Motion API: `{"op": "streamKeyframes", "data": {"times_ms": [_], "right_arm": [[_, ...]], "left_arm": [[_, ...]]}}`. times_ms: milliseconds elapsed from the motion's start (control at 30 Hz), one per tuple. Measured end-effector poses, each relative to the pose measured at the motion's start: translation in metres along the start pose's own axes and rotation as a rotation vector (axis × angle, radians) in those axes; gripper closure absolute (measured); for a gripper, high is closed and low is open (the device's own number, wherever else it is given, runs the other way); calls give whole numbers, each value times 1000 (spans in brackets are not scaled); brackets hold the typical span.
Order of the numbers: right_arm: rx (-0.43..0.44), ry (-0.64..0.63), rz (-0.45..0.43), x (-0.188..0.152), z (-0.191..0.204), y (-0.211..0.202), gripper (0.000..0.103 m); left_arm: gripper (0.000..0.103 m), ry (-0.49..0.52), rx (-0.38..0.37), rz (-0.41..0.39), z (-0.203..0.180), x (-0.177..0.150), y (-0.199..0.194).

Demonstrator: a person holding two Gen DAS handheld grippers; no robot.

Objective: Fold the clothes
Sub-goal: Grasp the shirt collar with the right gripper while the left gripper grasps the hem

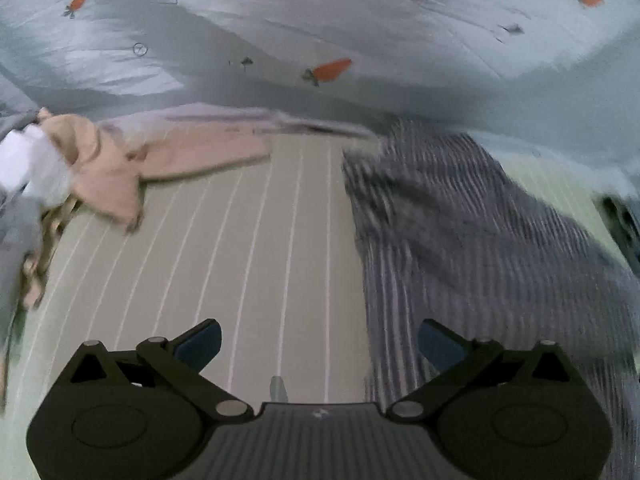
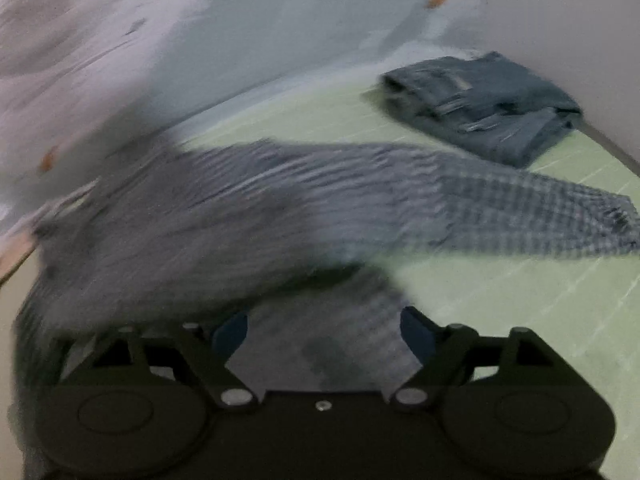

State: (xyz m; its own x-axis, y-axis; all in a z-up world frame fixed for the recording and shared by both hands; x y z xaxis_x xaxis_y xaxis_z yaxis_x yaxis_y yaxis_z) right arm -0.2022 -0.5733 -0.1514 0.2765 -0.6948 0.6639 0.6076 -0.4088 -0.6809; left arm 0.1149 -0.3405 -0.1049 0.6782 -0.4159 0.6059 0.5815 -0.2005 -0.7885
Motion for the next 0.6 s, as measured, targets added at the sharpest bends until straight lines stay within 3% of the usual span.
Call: {"op": "streamKeyframes", "data": {"times_ms": [167,300,367,400,433,467,533,567,600], "right_arm": [[-50,11,-43,45,-44,41,16],[-32,11,-44,70,-65,66,16],[-5,16,-18,74,-69,76,21],[10,21,-1,75,-70,80,26],[25,26,12,75,-70,83,42],[28,20,9,77,-69,82,65],[34,7,4,79,-65,80,83],[37,0,1,81,-63,79,91],[43,-13,-27,86,-59,74,91]], "left_arm": [[1,-72,-3,35,-7,66,65],[8,-116,-33,97,-13,95,114],[12,-121,-46,127,-20,103,135],[18,-119,-49,140,-23,104,141],[27,-116,-53,152,-25,105,148],[31,-115,-56,165,-27,106,154],[56,-129,-61,185,-29,106,160],[82,-147,-72,196,-30,107,162],[91,-167,-78,202,-30,108,162]]}}
Point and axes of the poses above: each gripper's, at about its wrist camera, not at the fingertips, and y roughly the way its jaws point, z to its left, x to its top, the point moved 2 cm from there along y, roughly the way its jaws point, and after that the axes turned 13 degrees about x, right-handed, at the moved point
